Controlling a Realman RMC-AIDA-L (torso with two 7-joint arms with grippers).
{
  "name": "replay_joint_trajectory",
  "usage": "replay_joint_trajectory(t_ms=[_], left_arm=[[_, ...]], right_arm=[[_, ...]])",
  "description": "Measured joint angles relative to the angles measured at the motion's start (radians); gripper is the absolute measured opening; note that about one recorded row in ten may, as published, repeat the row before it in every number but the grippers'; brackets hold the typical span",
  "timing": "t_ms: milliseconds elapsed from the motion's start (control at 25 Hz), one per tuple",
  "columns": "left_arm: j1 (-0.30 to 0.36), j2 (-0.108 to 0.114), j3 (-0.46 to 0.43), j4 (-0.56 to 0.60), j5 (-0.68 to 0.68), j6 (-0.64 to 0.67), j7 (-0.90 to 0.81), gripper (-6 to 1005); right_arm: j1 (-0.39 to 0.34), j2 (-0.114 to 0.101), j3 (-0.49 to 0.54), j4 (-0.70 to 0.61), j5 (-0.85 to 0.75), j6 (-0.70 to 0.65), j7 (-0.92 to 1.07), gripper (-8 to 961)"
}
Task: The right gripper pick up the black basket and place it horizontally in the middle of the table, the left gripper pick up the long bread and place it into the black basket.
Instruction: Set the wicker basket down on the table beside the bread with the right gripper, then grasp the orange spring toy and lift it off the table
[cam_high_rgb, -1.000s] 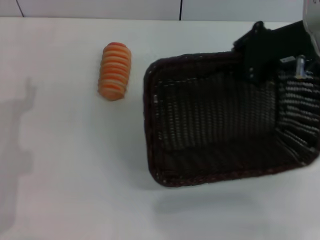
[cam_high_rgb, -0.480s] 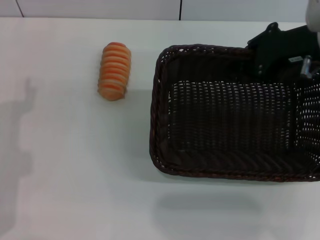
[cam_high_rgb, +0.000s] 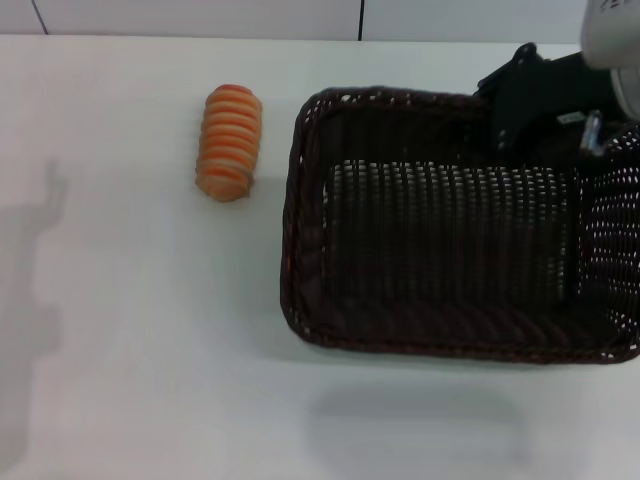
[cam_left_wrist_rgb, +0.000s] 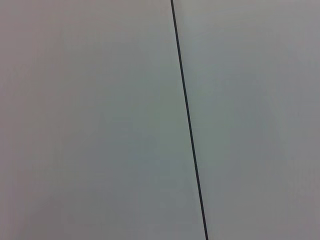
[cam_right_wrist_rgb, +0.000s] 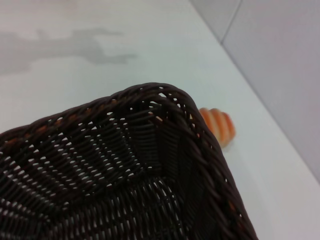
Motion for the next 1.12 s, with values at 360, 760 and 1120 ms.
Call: replay_joint_trajectory(t_ms=[360, 760, 1120], left_arm=[[0.005, 0.0, 0.002, -0.003, 0.0, -0.001, -0.001, 810], [0.01, 0.0, 0.0, -0.004, 0.0, -0.003, -0.001, 809], [0.015, 0.0, -0.01, 0.028, -0.001, 0.04, -0.002, 809]], right_arm=[[-0.011, 0.003, -0.073, 0.032, -0.058, -0.067, 0.079, 233], [-0.058, 0.004, -0.159, 0.101, -0.078, -0.168, 0.107, 489], [-0.26, 0.006, -0.098, 0.457, 0.142, -0.262, 0.262, 570]])
